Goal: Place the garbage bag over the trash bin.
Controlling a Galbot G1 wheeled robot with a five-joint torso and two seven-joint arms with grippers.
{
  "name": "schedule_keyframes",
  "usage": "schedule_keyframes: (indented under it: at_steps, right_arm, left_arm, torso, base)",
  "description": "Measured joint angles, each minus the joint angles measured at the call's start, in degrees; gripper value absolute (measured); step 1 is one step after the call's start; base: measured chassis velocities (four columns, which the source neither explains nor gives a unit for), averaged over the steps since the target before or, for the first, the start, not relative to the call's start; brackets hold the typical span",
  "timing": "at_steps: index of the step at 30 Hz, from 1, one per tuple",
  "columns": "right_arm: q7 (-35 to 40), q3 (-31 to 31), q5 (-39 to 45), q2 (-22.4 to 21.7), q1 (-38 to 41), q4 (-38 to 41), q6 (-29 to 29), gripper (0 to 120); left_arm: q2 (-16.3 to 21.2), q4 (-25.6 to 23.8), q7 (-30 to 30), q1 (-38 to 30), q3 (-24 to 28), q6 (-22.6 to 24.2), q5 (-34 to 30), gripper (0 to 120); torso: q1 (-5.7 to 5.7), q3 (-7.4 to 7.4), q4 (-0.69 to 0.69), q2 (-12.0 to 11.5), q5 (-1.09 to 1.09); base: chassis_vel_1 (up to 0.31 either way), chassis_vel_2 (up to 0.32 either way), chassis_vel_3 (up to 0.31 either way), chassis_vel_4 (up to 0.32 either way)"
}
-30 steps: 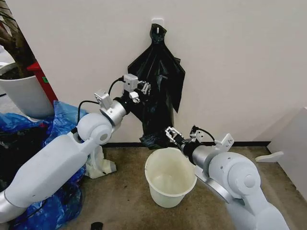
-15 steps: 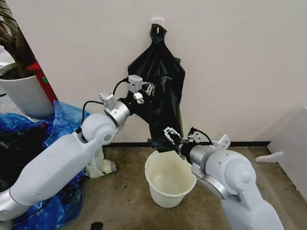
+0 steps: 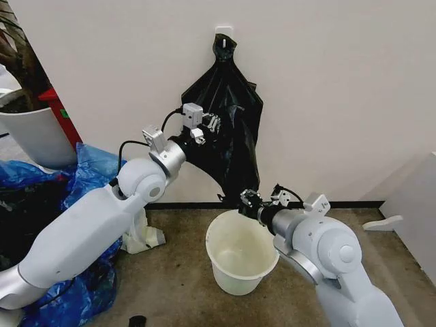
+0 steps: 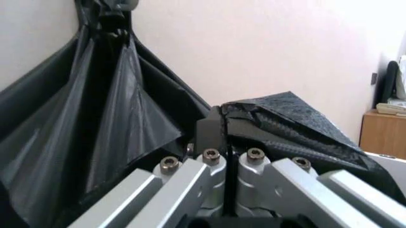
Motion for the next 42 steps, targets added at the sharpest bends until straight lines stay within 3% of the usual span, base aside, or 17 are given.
schedule_keyframes:
  at_steps: [10,16,22,27,33,38,42]
  right_arm:
    - [-6.03,0.44,-12.32,-3.29,-1.38,1.5,-3.13,1]
    - [-11.14,0.89,-21.23,-5.03,-1.85,2.73,-4.8,0]
    - [-12.67,1.74,-21.98,-7.44,-1.79,5.93,-7.63,0]
    - [-13.14,3.8,-18.97,-12.34,-1.15,8.87,-10.15,0]
    - [-13.23,7.5,-12.62,-17.87,-0.86,9.35,-13.43,0]
    - [-11.63,12.13,-5.16,-19.86,-2.33,9.35,-16.38,0]
    - [-10.1,15.0,1.57,-20.67,-1.96,9.34,-16.61,0]
  left_arm:
    - [1.49,-2.06,0.69,5.39,-3.73,0.0,-0.47,0]
    - [2.82,-4.05,1.17,10.45,-7.4,0.32,-0.48,0]
    - [4.76,-6.8,1.2,16.26,-11.09,0.94,-1.28,0]
    - [6.85,-9.85,1.5,23.28,-14.27,1.11,-1.74,0]
    - [8.1,-13.02,1.19,26.21,-14.63,1.17,-2.95,0]
    - [10.49,-17.93,-0.38,29.07,-15.5,2.33,-5.76,0]
    - [12.71,-22.21,-1.22,33.13,-15.85,2.55,-7.15,0]
  torso:
    - [0.0,0.0,0.0,0.0,0.0]
    - [0.0,0.0,0.0,0.0,0.0]
    - [0.0,-0.01,0.0,0.0,-0.01]
    - [0.0,-0.01,0.01,0.0,-0.01]
    - [0.0,-0.01,0.0,0.0,0.0]
    - [0.0,-0.02,-0.06,0.0,0.02]
    - [-0.01,-0.02,0.03,0.0,0.01]
  base:
    - [0.0,0.0,0.0,0.0]
    - [0.0,0.0,0.0,0.0]
    - [0.0,0.0,0.0,0.0]
    - [0.0,0.0,0.0,0.0]
    - [0.0,0.0,0.0,0.0]
    - [0.0,0.0,0.0,0.0]
    - [0.0,0.0,0.0,0.0]
